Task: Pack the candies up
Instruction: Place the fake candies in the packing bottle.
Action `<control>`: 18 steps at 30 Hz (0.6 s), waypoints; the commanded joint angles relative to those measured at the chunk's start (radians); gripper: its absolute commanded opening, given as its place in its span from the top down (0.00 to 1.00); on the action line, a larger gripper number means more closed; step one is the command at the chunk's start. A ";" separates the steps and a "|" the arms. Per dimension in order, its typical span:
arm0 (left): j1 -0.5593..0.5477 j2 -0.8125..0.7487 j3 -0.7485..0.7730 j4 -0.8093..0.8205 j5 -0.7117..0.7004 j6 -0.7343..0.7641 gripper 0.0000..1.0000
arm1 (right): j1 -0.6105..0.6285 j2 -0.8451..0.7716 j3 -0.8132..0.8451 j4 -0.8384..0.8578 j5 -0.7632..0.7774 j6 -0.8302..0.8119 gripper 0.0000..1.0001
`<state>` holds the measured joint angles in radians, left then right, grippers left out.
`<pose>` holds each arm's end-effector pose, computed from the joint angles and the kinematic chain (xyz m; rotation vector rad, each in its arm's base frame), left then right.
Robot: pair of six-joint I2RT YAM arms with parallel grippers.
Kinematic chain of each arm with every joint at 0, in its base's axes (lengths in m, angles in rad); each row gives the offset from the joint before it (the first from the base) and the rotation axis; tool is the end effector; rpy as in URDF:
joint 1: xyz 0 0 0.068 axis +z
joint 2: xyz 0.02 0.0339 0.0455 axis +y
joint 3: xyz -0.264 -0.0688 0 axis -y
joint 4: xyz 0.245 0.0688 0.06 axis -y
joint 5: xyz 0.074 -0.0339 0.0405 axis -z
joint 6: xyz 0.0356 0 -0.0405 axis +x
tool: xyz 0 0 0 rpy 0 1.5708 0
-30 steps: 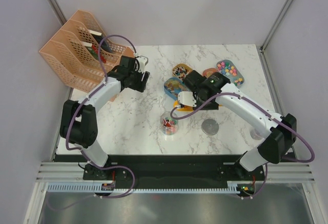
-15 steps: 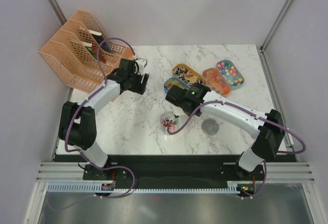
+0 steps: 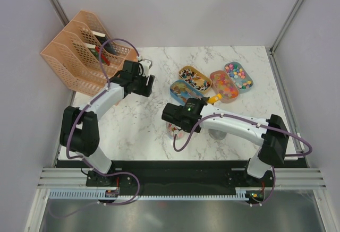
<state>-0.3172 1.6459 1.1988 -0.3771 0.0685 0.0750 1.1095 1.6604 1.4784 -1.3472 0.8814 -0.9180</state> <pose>0.3423 -0.1149 0.2445 0.4995 2.3490 -0.1953 0.1579 0.2559 0.2945 -2.3099 1.4703 -1.2800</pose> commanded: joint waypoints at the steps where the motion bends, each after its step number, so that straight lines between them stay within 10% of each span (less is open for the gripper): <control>1: -0.002 -0.055 -0.001 0.046 0.039 -0.030 0.25 | 0.015 0.002 0.020 -0.112 0.097 -0.018 1.00; 18: -0.003 -0.100 0.011 -0.005 0.706 -0.147 0.21 | -0.163 0.048 0.174 -0.096 -0.251 0.255 1.00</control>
<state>-0.3183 1.5547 1.1988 -0.3775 0.6331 -0.0158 0.9360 1.7061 1.6478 -1.3491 0.6716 -0.7204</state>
